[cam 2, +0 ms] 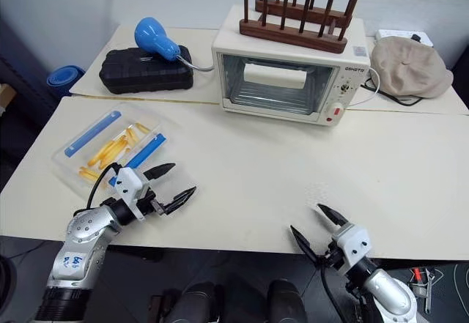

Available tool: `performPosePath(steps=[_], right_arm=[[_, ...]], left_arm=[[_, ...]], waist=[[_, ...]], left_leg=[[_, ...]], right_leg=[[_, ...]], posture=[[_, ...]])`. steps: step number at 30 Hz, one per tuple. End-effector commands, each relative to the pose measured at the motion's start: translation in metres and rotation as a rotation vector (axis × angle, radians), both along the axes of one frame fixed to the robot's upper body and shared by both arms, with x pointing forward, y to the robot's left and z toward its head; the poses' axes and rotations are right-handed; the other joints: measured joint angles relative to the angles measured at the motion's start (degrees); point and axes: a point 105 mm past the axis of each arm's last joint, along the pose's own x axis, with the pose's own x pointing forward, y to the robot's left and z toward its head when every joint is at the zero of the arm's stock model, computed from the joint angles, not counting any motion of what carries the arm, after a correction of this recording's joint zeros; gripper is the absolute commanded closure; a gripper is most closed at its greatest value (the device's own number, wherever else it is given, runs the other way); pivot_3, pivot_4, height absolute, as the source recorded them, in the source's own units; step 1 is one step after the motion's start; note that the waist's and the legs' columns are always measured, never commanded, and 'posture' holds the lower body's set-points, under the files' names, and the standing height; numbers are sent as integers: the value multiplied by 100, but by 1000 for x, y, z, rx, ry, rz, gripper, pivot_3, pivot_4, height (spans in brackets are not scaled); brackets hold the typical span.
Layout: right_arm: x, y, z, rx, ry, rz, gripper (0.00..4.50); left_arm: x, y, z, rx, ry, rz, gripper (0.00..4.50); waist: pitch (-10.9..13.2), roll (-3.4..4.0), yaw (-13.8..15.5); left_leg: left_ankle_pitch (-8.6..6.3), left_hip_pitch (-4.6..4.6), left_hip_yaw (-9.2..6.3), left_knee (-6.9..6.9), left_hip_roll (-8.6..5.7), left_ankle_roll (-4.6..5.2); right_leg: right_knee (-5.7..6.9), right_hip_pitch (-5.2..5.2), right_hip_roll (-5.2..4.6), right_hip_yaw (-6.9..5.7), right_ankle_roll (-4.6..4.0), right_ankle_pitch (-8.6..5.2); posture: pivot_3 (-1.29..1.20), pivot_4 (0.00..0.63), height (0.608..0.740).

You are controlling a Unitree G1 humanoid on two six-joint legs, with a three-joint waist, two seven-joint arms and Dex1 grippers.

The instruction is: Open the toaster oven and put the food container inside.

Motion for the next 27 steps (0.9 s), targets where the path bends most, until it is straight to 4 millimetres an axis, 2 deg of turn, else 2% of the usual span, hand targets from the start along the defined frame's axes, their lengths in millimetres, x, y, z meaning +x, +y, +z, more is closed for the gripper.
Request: performPosePath(steps=[1, 3, 8, 10, 12, 16, 22, 25, 27], right_arm=[[9, 2, 24, 24, -77, 26, 51], [18, 2, 32, 51, -89, 32, 51], [66, 7, 80, 133, -115, 65, 51], [86, 6, 98, 170, -129, 53, 51], [98, 5, 108, 186, -135, 43, 51], [142, 10, 137, 190, -166, 16, 51], [173, 21, 166, 204, -235, 16, 51], [175, 35, 177, 212, -262, 79, 51], [171, 43, 178, 206, -263, 127, 51]], left_arm=[[-2, -1, 7, 7, 8, -42, 0], [-2, -1, 13, -34, 22, -59, 0], [-10, 3, 46, -111, 70, -224, 0], [-8, 6, 66, -145, 66, -259, 0], [-7, 8, 77, -160, 64, -277, 0], [1, 8, 104, -206, -3, -287, 0], [2, -1, 107, -229, -9, -292, 0], [0, -2, 102, -228, 1, -280, 0], [0, -1, 100, -225, 6, -270, 0]], waist=[[0, 0, 8], [0, 0, 9], [1, 2, -27], [-1, 4, -9], [-1, 5, -2], [2, 4, -18], [2, 5, -49], [2, 5, -92], [2, 5, -114]], left_leg=[[0, 0, -1, 0, -1, 0], [0, 0, -1, 1, -2, 0], [1, -2, -5, 9, 2, -1], [2, -1, -11, 6, 6, -4], [2, -7, -16, 5, 3, -4], [0, -17, -19, 9, -10, 1], [3, -21, -20, -4, -6, 2], [3, -24, -18, -4, -9, 3], [3, -24, -22, -5, -8, 3]], right_leg=[[0, 0, -1, 0, 0, 0], [0, 1, -3, 0, 0, 0], [2, 2, 0, -1, -2, 1], [4, 1, 2, -6, -4, -1], [2, -1, 3, -9, -5, -1], [0, -4, -5, -12, -4, -1], [2, -13, 0, -17, -3, 0], [2, -16, -4, -16, -3, 0], [3, -16, -3, -17, -3, 0]], posture=[[0, 150, 740], [0, 150, 740], [0, 150, 740], [0, 150, 740], [0, 150, 740], [0, 150, 740], [0, 150, 740], [0, 150, 740], [0, 150, 740]])
